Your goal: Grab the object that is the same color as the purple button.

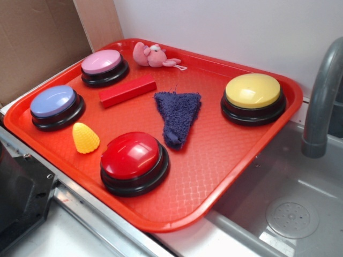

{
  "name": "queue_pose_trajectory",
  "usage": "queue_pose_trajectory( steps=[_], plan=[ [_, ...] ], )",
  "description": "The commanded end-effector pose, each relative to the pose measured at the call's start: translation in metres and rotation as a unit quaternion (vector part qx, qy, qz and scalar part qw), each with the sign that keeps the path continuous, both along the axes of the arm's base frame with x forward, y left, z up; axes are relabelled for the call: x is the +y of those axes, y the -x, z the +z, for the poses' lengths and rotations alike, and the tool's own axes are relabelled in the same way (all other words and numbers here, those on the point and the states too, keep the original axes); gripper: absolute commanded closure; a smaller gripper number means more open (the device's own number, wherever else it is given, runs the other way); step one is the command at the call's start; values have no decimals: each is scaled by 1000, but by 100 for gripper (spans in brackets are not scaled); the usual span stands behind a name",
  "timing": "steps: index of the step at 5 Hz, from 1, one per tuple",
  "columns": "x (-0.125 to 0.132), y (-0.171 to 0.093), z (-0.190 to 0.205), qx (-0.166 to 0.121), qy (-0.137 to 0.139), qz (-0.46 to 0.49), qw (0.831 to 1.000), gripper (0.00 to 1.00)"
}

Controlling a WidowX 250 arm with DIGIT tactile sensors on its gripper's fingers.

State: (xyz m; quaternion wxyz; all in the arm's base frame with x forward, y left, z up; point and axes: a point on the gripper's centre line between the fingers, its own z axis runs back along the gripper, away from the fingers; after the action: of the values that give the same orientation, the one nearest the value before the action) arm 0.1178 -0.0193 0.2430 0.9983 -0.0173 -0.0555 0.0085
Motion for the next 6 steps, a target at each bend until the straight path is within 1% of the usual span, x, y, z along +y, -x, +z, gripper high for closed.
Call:
queue_pose_trajectory(
  steps=[1,2,3,4,5,6],
  plan=[
    [0,0,0,0,0,0,1000,0],
    [-29,-21,6,-19,34,9,999,0],
    [-58,-37,10,-70,30,69,995,0],
    [-78,-57,-3,-85,48,136,986,0],
    [-93,-80,-41,-91,11,238,967,0],
    [-99,-100,-73,-73,28,256,964,0]
  ],
)
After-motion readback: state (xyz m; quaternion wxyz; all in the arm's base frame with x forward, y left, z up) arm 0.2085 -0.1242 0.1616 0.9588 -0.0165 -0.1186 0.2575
